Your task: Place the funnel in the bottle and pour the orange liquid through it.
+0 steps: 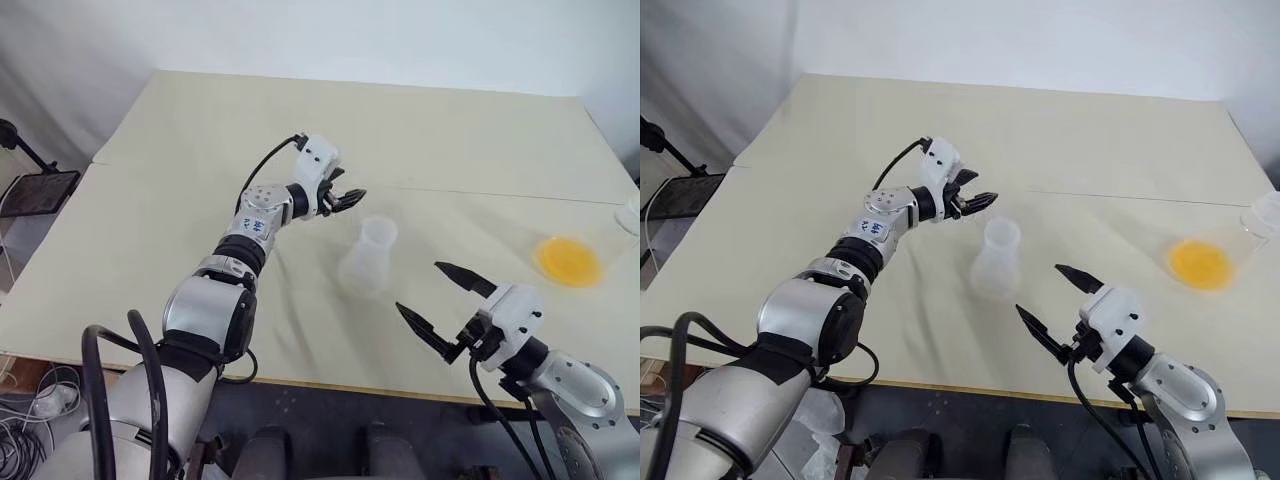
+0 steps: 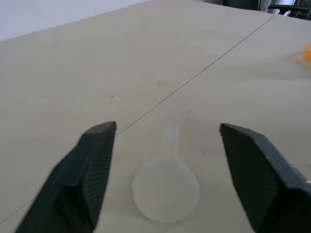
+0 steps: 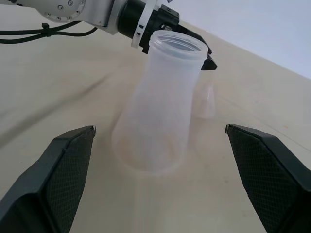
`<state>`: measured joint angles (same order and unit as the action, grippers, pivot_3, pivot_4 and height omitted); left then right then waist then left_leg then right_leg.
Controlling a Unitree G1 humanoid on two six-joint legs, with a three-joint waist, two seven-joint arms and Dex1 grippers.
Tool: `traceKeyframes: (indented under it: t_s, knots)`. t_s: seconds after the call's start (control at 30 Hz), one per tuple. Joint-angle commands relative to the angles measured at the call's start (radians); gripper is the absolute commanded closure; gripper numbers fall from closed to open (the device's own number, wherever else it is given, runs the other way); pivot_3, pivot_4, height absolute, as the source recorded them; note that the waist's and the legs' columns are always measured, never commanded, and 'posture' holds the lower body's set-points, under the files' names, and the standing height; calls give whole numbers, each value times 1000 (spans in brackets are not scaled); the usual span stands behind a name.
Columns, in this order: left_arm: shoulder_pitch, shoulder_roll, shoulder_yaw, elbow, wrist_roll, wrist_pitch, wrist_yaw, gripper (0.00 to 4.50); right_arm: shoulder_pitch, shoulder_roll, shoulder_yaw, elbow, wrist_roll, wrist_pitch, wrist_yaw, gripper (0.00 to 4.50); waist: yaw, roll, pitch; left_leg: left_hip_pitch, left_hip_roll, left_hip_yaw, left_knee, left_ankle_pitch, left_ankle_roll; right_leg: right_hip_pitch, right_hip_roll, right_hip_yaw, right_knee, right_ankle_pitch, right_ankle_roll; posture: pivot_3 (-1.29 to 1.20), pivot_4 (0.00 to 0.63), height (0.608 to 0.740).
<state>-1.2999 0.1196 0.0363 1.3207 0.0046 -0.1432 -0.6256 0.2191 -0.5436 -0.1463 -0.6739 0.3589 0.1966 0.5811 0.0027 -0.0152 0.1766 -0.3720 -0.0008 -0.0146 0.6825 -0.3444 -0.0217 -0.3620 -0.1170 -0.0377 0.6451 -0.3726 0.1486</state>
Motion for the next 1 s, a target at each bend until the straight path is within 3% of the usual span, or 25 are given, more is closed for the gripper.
traceKeyframes:
  t_s: [0.03, 0.23, 0.6, 0.77, 1.0]
  knots:
    - [-27, -11, 23, -4, -5, 2, 1, 2500, 2, 9, -24, -45, -4, -19, -19, 0, 0, 0, 0, 0, 0, 0, 0, 0, 0, 0, 0, 0, 0, 0, 0, 0, 150, 740]
    - [-18, -31, 12, 1, 12, 7, -10, 4343, -23, 17, -11, -35, -16, -23, -30, 0, 1, 0, 0, 0, 0, 0, 0, 0, 0, 0, 0, 0, 0, 0, 0, 0, 150, 740]
    - [-13, -9, 52, -7, -19, 0, -36, 4343, -15, 42, 2, -40, -36, -29, -47, 0, 0, 0, 0, 0, 0, 1, 0, 0, 0, 0, 0, 0, 0, 0, 0, 0, 150, 740]
    - [11, 17, 74, -18, -31, -33, -99, 2897, 12, 56, 2, -53, -48, -34, -60, 0, -3, 0, 0, 0, 0, 1, 0, 0, 0, 0, 0, 0, 0, 0, 0, 0, 150, 740]
    - [7, -24, 43, -2, 25, -28, 28, 731, 17, 68, 13, -60, -60, -35, -66, 0, 6, 0, 0, 0, -1, 0, 0, 0, 0, 0, -1, -1, 0, 0, 0, 0, 150, 740]
